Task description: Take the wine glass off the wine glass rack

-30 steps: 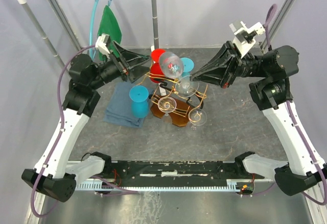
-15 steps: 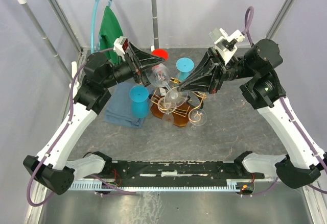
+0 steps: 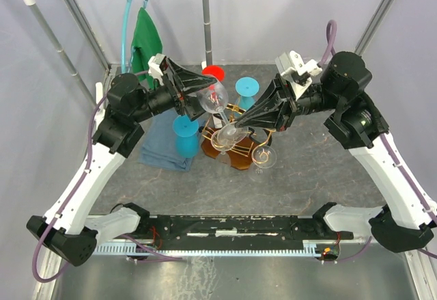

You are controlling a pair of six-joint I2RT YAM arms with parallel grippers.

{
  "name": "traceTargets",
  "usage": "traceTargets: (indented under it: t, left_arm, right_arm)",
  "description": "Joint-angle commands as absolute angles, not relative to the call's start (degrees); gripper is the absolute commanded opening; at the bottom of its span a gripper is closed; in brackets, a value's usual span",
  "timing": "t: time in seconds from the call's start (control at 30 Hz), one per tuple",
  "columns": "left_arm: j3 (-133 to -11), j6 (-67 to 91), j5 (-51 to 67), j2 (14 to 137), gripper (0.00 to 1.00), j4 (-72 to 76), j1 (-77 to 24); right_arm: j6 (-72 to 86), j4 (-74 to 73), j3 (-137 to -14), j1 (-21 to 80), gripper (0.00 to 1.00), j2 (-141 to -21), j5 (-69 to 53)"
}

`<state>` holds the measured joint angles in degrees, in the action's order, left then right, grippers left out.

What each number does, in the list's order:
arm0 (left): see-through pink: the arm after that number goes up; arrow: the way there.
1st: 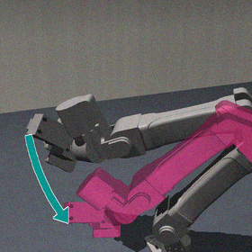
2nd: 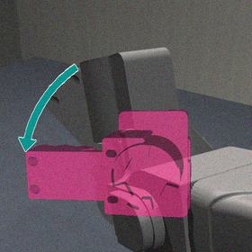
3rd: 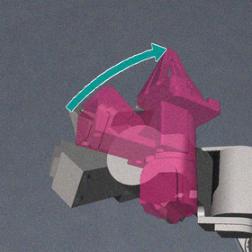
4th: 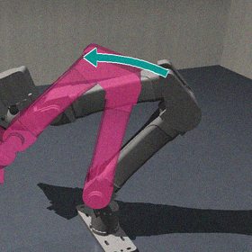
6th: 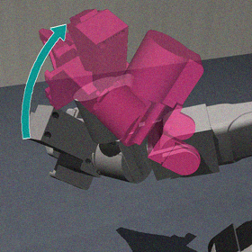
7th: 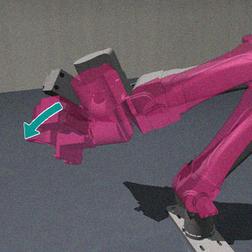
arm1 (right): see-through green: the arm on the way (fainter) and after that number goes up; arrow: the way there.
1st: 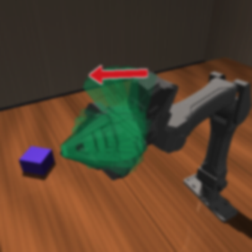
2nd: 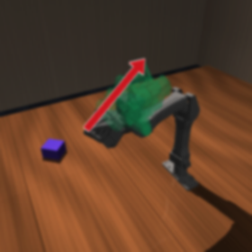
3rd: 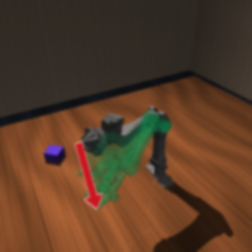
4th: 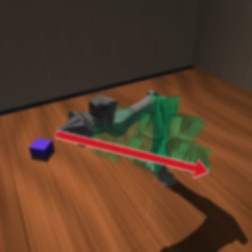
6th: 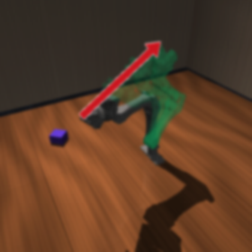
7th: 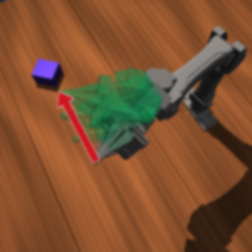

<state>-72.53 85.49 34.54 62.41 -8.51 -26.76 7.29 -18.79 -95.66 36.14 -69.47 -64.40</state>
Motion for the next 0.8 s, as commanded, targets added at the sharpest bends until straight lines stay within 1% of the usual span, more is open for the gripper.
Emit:
traceTargets:
  t: [0.0,0.2,0.27,0.33,0.37,0.4,0.63,0.67,0.7,0.77]
  left_arm:
    - [-74.05,89.89,35.66,61.13,0.99,-7.32,-27.81]
    - [-72.95,92.11,36.17,61.27,0.93,-6.66,-28.36]
    - [-71.86,93.37,36.37,61.06,0.89,-5.99,-28.44]
    - [-71.06,94.13,36.53,60.89,0.84,-5.36,-28.59]
    - [-70.76,94.33,36.51,60.83,0.80,-4.97,-28.67]
    - [-70.38,94.65,36.49,60.72,0.78,-4.51,-28.70]
    - [-68.82,95.19,36.15,60.08,0.75,-3.60,-28.79]
    - [-68.82,94.85,36.05,60.02,0.72,-3.58,-28.79]
    - [-68.88,94.47,35.88,60.03,0.71,-3.62,-28.75]
    - [-69.18,93.05,35.30,60.14,0.66,-4.15,-28.79]
  right_arm:
    - [-0.41,-21.88,-98.63,37.47,0.02,-69.35,-61.91]
    - [-3.13,-24.13,-99.57,39.28,0.02,-70.71,-61.61]
    - [-6.64,-28.74,-101.23,40.16,0.02,-71.40,-60.45]
    - [-9.85,-32.82,-102.72,41.00,0.02,-71.90,-58.84]
    - [-10.95,-34.44,-103.19,41.24,0.02,-72.16,-58.31]
    - [-12.12,-35.91,-103.65,41.44,0.02,-72.31,-57.87]
    - [-18.47,-44.32,-105.80,42.57,0.02,-73.04,-53.76]
    - [-19.17,-45.50,-106.33,42.66,0.03,-73.22,-53.45]
    - [-19.08,-45.97,-106.93,42.77,0.20,-73.46,-52.59]
    - [-18.48,-46.77,-107.37,42.95,0.43,-73.41,-50.69]
